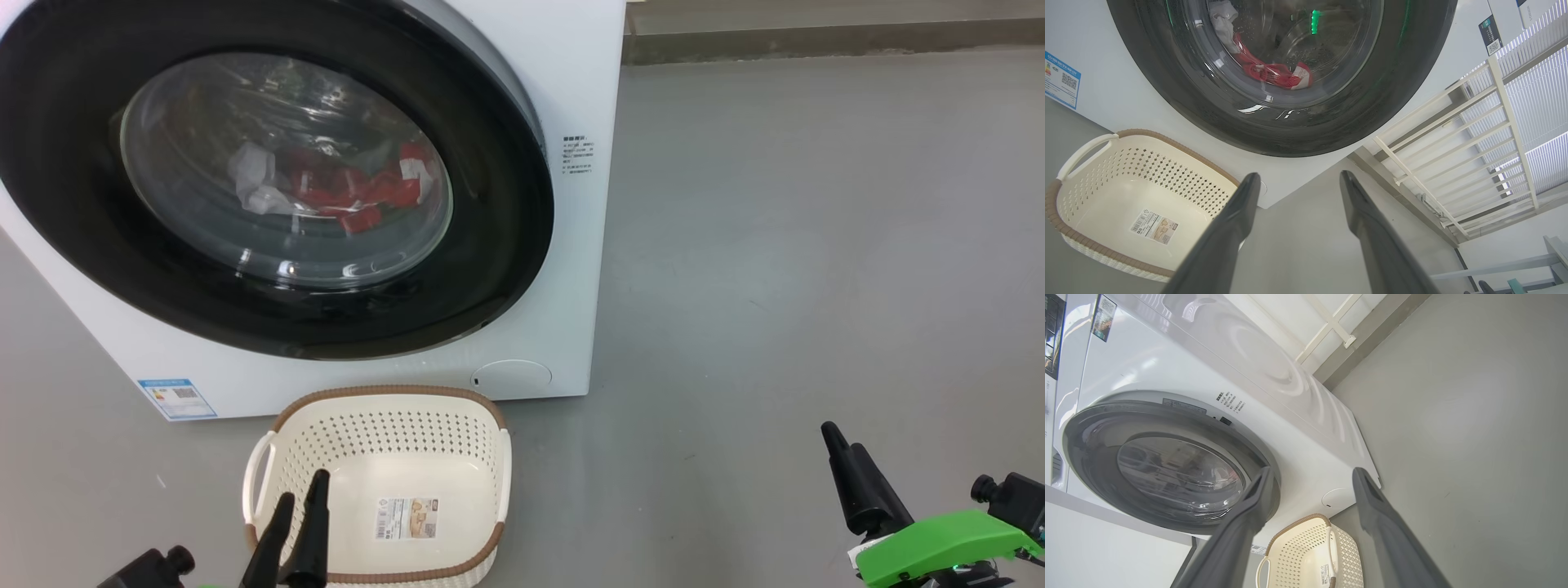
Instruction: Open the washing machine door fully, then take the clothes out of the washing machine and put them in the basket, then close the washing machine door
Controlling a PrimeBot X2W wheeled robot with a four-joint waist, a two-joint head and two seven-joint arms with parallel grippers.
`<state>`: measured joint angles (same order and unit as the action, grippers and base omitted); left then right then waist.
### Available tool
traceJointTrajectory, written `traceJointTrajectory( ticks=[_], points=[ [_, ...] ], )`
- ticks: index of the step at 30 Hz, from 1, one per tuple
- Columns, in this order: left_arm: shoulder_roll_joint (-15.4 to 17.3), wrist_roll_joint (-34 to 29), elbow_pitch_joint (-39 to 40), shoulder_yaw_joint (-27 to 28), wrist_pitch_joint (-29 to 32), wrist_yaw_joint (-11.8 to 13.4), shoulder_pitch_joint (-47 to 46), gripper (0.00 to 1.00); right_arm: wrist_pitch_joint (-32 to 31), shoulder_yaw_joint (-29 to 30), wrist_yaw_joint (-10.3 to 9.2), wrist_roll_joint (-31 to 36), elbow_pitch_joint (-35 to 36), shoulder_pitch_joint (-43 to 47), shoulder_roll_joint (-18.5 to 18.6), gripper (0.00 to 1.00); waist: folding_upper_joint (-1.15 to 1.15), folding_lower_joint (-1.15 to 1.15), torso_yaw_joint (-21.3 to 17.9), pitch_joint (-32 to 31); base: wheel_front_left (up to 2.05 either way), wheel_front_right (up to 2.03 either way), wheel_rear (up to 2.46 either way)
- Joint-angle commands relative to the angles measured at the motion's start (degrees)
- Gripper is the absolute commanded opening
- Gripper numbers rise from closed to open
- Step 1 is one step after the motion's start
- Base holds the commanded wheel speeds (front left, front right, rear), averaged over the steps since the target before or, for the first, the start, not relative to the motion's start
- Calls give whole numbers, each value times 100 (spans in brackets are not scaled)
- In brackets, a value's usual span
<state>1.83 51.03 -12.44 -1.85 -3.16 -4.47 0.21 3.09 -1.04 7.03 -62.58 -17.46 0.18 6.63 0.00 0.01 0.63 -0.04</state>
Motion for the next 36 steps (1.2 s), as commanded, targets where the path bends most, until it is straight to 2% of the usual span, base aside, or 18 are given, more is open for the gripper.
traceJointTrajectory(
  ticks=[1, 36],
  points=[
    [74, -166, 196, 65, -67, 47, -64, 100, 72, -85, 22, 172, 172, -50, 108, 100, 0, 0, 0, 0, 0, 0, 0],
    [112, -2639, 475, -164, -656, 305, 60, 100, 662, -365, 35, 1837, 375, 155, 334, 100, 0, 0, 6, 17, 0, 0, 0]
  ],
)
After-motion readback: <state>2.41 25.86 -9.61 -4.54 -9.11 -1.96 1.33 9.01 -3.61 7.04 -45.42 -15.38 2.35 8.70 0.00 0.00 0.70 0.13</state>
